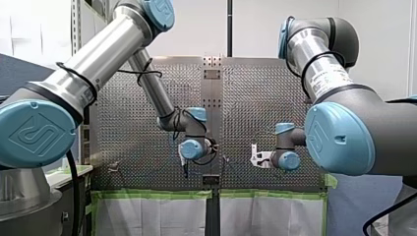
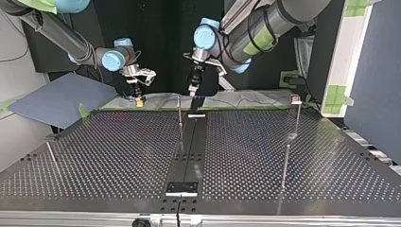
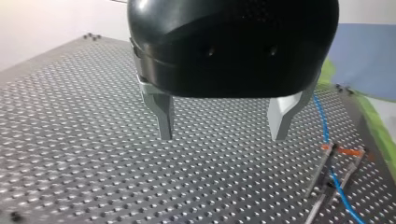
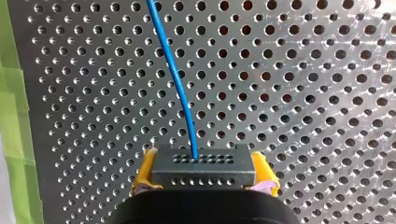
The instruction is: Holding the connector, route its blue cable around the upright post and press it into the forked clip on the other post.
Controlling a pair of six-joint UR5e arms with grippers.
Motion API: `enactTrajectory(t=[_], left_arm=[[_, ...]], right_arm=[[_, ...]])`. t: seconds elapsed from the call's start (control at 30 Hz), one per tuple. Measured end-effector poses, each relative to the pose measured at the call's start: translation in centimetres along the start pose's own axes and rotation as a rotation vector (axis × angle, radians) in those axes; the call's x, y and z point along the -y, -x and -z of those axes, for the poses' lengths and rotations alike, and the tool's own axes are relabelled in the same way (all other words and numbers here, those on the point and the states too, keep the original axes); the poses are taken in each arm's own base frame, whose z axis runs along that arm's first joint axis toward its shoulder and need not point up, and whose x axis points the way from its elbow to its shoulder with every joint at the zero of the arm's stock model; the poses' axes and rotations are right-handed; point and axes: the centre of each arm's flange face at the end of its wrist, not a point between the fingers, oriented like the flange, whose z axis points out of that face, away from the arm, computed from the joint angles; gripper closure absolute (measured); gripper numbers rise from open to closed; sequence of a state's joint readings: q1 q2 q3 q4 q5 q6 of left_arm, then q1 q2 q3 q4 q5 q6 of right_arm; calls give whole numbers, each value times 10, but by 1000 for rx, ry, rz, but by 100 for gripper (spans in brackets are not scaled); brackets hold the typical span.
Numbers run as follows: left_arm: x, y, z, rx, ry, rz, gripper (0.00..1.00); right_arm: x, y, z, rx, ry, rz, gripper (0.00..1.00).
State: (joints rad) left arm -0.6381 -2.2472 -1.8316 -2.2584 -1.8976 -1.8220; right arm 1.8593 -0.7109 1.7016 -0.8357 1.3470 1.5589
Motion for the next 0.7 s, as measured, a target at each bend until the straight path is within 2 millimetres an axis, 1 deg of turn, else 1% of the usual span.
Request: enactTrajectory(t=[0.37,0.7], left_arm=[[-6,25,29,15,1,71,0],[-15,45,53,30,7,85,0]], right_arm=[[0,0,0,-1,0,-3,100],[2,2,0,4,-3,-3,100]])
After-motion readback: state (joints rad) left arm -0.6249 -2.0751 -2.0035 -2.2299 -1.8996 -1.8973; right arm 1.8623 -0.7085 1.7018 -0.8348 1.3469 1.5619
